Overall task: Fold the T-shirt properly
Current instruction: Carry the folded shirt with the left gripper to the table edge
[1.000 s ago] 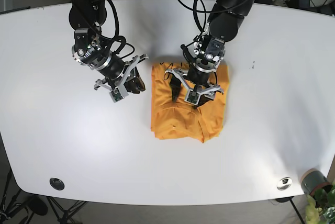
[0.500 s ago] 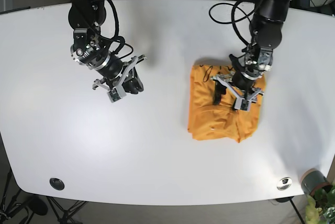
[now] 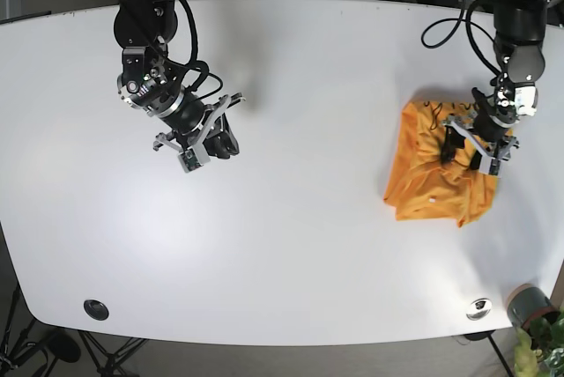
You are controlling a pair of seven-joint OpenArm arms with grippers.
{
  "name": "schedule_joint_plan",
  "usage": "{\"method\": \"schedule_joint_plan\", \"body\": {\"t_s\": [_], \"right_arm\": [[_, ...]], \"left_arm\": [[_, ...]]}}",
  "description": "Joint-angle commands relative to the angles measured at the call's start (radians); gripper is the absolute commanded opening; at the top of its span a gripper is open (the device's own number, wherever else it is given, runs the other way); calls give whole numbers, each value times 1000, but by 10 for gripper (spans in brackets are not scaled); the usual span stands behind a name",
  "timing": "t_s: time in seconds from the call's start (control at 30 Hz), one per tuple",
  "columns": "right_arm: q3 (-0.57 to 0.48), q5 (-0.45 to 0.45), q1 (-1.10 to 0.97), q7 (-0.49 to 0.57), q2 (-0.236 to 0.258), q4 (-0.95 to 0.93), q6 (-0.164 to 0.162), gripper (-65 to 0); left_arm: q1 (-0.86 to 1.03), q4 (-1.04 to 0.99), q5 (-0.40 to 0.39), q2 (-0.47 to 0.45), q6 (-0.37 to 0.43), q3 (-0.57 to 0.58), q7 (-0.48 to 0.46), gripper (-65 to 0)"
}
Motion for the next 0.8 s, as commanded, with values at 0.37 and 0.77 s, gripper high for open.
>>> {"method": "schedule_joint_plan", "body": {"t_s": [0.37,0.77], "right_arm": [[-4,21,-34,26,-3,106,5,-568],[-6,14,-80,26,-3,150,5,-569]], "left_arm": [[33,-181,77,-225,-50,-93,81,-257],[26,-319,74,-375,-51,-36,-86,-256]]}}
